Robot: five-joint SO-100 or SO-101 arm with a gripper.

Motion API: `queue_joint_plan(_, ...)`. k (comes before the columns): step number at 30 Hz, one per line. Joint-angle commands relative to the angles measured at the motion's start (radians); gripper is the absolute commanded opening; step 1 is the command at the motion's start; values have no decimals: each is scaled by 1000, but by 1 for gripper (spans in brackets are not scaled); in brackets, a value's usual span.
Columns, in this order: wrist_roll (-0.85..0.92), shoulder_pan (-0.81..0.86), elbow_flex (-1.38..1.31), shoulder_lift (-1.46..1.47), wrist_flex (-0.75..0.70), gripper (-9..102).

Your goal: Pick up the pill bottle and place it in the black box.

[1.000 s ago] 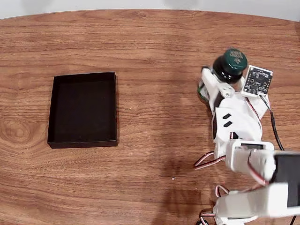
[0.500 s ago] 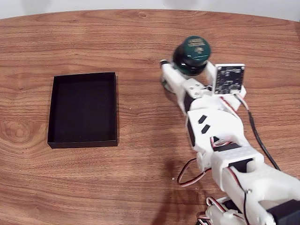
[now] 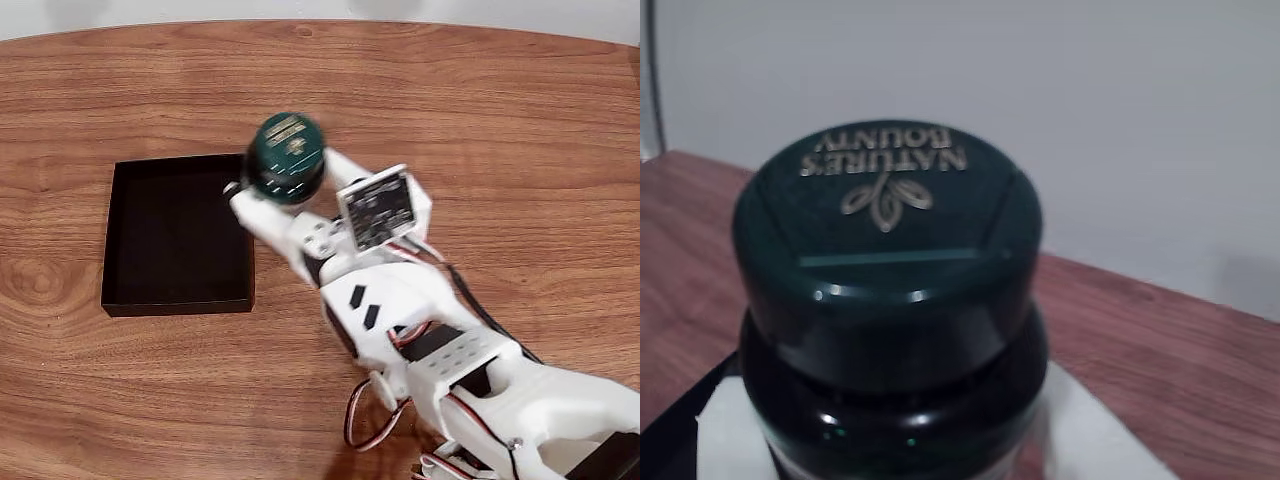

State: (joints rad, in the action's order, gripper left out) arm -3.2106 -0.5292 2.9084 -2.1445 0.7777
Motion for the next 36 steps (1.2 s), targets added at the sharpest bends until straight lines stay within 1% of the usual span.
queue_joint_plan(1,-14,-78,-95,-46,2,10)
queue_joint_plan(5,-17,-112,-138,12,21,10)
queue_joint_plan(10,-38,-126,-202,135,81,10)
queue_joint_plan(20,-49,-176,-362,440,236,10)
queue_joint_plan(24,-44,-184,-428,548,296,10)
queue_joint_plan(36,-49,-183,-574,798,414,10)
